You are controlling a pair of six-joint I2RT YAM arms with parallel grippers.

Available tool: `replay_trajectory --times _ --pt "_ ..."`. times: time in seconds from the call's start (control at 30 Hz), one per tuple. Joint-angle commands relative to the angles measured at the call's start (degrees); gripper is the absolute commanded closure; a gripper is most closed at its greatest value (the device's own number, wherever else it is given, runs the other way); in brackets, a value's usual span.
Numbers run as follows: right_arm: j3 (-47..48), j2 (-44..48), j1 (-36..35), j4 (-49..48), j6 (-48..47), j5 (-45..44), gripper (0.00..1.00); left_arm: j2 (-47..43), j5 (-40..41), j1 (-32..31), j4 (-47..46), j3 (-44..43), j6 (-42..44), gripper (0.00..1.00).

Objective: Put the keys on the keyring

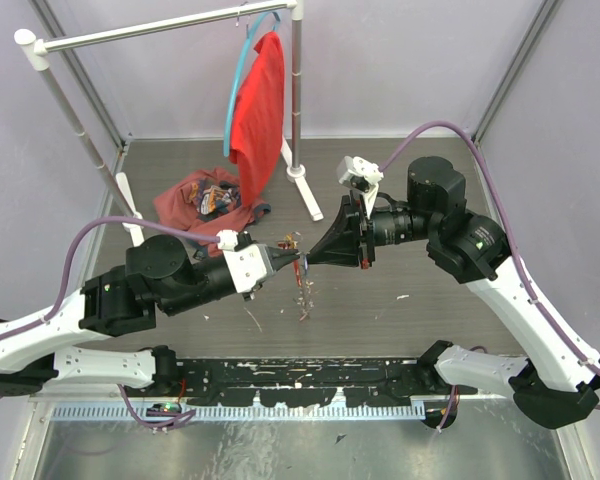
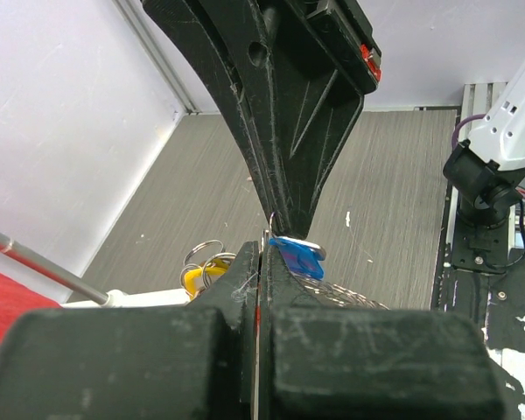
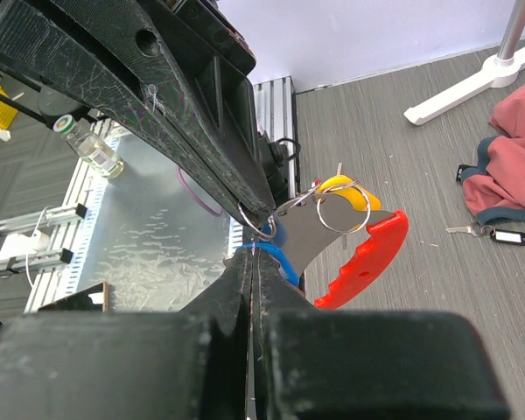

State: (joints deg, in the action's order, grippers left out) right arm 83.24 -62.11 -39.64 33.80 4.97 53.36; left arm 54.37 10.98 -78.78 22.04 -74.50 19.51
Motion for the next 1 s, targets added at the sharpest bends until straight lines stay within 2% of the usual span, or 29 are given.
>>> replay_trajectory --times 0.0,0.97 --pt "0.34 1.19 -0.25 -3.54 0.86 0.73 0.99 -0.43 -0.92 0.12 -3.32 0.23 0.62 1.0" --pt "-0.75 1.11 -0.22 -4.44 2.88 -2.14 0.99 -2.57 -1.11 0.12 -5.59 2.42 0.4 1.0"
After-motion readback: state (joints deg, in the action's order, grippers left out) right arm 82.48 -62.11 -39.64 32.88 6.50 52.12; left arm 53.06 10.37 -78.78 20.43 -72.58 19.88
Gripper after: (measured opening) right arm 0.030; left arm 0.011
